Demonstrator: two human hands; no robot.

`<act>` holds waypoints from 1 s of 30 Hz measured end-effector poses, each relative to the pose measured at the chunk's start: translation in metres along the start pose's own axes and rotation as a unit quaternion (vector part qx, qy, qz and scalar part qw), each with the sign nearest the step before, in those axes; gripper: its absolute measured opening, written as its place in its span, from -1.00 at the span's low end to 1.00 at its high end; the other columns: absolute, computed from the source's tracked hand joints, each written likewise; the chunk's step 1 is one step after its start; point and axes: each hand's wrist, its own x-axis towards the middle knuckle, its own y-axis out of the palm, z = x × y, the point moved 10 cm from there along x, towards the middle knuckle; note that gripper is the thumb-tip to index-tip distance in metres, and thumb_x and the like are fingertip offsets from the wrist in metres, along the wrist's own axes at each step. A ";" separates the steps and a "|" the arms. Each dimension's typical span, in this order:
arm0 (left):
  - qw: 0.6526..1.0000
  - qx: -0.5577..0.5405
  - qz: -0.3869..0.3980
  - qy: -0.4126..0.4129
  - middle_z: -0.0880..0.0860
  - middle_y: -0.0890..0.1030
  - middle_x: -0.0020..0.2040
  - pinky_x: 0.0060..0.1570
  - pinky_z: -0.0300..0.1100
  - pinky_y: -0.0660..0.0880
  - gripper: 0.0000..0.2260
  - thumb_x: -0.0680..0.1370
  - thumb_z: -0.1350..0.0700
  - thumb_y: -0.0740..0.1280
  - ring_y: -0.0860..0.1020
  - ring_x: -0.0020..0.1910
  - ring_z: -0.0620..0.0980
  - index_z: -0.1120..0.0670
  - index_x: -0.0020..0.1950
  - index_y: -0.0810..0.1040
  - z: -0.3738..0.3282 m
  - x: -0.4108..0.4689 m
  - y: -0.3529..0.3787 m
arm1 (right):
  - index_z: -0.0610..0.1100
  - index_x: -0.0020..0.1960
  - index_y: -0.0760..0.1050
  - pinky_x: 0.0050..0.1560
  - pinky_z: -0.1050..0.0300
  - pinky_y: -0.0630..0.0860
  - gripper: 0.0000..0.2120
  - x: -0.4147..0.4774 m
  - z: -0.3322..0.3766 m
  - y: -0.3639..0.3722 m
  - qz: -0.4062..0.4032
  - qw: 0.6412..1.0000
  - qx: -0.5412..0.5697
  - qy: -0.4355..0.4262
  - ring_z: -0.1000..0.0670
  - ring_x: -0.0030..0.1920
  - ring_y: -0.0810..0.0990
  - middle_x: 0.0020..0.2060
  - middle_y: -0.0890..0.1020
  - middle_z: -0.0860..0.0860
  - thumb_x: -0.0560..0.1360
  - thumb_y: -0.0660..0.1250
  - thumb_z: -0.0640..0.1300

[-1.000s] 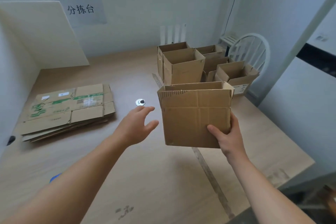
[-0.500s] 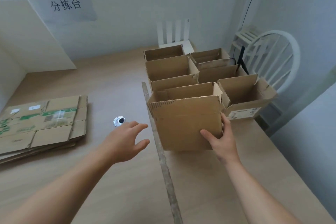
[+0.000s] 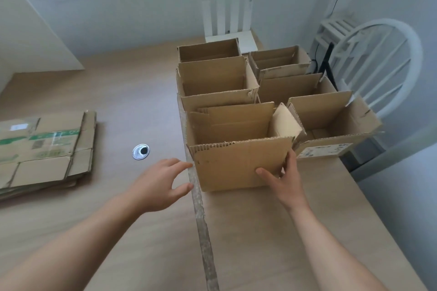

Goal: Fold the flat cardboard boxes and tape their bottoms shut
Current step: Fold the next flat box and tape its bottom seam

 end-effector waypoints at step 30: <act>0.997 -0.009 -0.002 -0.083 -0.08 0.46 0.34 0.18 -0.07 0.45 -0.46 0.56 -0.26 0.21 0.43 0.33 -0.04 -0.11 0.51 0.31 -0.019 -0.032 -0.003 | -0.17 0.37 0.40 0.10 0.06 0.34 -0.53 -0.058 0.047 -0.020 -0.102 0.954 -0.264 0.103 -0.18 0.28 0.47 0.27 0.47 -0.13 0.56 0.34 0.05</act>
